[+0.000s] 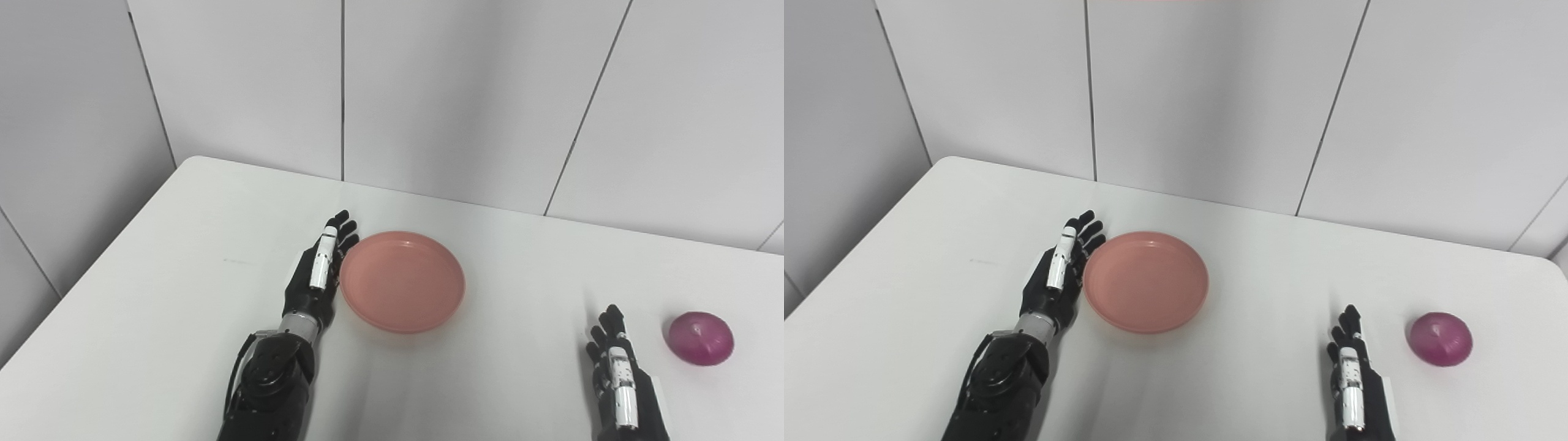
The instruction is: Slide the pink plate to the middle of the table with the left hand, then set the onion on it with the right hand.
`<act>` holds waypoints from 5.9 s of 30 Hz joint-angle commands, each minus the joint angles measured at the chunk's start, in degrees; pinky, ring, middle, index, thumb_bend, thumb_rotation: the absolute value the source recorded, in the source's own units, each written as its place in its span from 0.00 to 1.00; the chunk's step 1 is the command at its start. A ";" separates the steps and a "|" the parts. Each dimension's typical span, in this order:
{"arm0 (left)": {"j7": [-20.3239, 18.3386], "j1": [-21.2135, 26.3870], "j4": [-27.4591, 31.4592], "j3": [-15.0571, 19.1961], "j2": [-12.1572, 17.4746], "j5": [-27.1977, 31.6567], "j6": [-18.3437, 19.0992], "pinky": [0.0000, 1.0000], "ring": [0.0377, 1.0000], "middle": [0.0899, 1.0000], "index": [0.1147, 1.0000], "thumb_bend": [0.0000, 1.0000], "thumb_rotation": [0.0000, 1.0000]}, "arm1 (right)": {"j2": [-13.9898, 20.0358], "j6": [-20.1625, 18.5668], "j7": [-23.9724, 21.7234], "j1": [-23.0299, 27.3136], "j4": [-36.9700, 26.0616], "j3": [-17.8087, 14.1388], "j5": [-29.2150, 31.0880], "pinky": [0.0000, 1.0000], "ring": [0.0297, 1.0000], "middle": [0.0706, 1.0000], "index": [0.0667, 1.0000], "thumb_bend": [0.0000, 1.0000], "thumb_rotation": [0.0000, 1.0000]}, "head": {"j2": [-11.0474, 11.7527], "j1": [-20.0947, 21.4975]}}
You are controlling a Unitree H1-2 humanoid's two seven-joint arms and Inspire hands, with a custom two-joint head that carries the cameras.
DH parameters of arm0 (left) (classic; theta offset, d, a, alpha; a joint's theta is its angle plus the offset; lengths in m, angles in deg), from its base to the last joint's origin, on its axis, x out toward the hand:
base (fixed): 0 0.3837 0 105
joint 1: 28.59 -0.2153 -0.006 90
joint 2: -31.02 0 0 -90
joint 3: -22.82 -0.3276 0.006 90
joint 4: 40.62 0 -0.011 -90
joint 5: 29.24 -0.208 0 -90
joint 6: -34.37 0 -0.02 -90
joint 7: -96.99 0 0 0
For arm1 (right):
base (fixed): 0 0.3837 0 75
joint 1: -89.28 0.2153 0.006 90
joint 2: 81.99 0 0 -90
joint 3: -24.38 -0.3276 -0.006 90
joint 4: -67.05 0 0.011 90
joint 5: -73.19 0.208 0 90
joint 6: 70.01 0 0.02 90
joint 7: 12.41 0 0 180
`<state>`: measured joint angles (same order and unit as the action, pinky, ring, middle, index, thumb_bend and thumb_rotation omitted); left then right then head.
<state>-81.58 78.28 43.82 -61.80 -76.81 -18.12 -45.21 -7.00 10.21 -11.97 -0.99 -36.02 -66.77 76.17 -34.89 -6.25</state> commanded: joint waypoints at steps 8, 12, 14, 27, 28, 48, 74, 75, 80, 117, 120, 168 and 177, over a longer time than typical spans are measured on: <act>0.17 -0.68 2.35 -1.00 -2.06 -0.31 -1.27 0.94 0.93 0.93 0.90 0.43 1.00 | -0.75 2.66 0.35 0.97 1.03 0.71 -1.21 1.00 1.00 1.00 1.00 0.20 1.00 | -1.52 3.26; 0.01 -1.39 3.46 -1.80 -2.34 -1.16 -0.75 0.95 0.93 0.93 0.90 0.43 1.00 | -1.24 2.26 0.66 0.88 0.80 0.98 -1.63 1.00 1.00 1.00 1.00 0.23 1.00 | -1.93 4.63; -0.33 -1.81 3.84 -2.35 -2.39 -1.23 -0.75 0.95 0.93 0.93 0.90 0.44 1.00 | -1.43 1.89 0.70 0.80 0.49 0.97 -1.60 1.00 1.00 1.00 1.00 0.24 1.00 | -2.20 5.48; 0.02 -4.36 5.77 -4.99 -4.48 -2.67 -1.38 0.92 0.92 0.92 0.89 0.45 1.00 | -2.91 -0.09 1.60 0.96 -1.40 1.76 -2.38 1.00 0.99 1.00 1.00 0.24 1.00 | -4.31 10.52; -0.05 -4.58 5.78 -5.13 -4.65 -2.77 -1.53 0.92 0.92 0.92 0.89 0.46 1.00 | -3.04 -0.25 1.64 0.98 -1.48 1.78 -2.34 1.00 0.99 1.00 1.00 0.24 1.00 | -4.31 10.52; -2.42 -6.88 6.37 -7.69 -5.52 -1.28 -1.71 0.93 0.94 0.94 0.91 0.46 1.00 | -3.57 -0.11 1.89 1.36 -0.93 2.22 -2.00 1.00 1.00 1.00 1.00 0.34 1.00 | -5.15 12.83; -3.98 -8.24 6.23 -7.99 -5.92 -0.41 -2.92 0.94 0.94 0.94 0.91 0.47 1.00 | -2.30 -1.48 2.77 2.19 -4.52 1.23 -5.05 1.00 0.99 1.00 0.99 0.23 1.00 | -5.38 14.32; -4.05 -8.25 6.26 -7.99 -5.92 -0.41 -2.96 0.94 0.94 0.94 0.91 0.46 1.00 | -2.16 -2.15 2.82 2.37 -5.23 1.15 -5.26 1.00 0.99 1.00 1.00 0.23 1.00 | -5.39 14.48; -4.24 -8.34 5.97 -7.90 -5.97 -0.47 -3.43 0.94 0.95 0.94 0.92 0.46 1.00 | -0.66 -4.26 2.56 3.38 -7.81 0.33 -5.44 1.00 1.00 1.00 1.00 0.27 1.00 | -5.40 14.74; -5.79 -9.03 4.43 -7.28 -5.40 0.43 -4.79 0.95 0.95 0.95 0.91 0.45 1.00 | 21.67 -11.04 2.31 12.68 -11.02 -4.66 -27.93 0.85 0.91 0.92 0.94 0.95 0.40 | -4.88 17.75; -5.77 -8.95 4.17 -7.09 -5.39 0.58 -4.72 0.95 0.95 0.94 0.91 0.46 1.00 | 23.48 -13.01 1.52 13.20 -12.00 -4.64 -31.47 0.83 0.90 0.91 0.94 0.98 0.39 | -4.75 18.02; -7.33 -9.14 2.22 -5.73 -4.16 1.30 -5.91 0.94 0.94 0.94 0.92 0.46 1.00 | 29.55 -15.36 -7.27 13.56 4.01 -7.18 -35.34 0.84 0.91 0.93 0.93 1.00 0.38 | -3.50 20.91; -7.57 -9.27 2.63 -5.94 -3.70 1.56 -5.87 0.94 0.94 0.94 0.92 0.45 1.00 | 29.43 -16.31 -6.76 14.77 7.71 -5.33 -35.11 0.82 0.90 0.92 0.93 1.00 0.41 | -3.63 21.09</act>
<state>-89.29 69.54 47.11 -68.10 -80.81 -16.88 -52.14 21.07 -6.75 -20.09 11.24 -27.59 -72.02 41.20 -38.50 14.94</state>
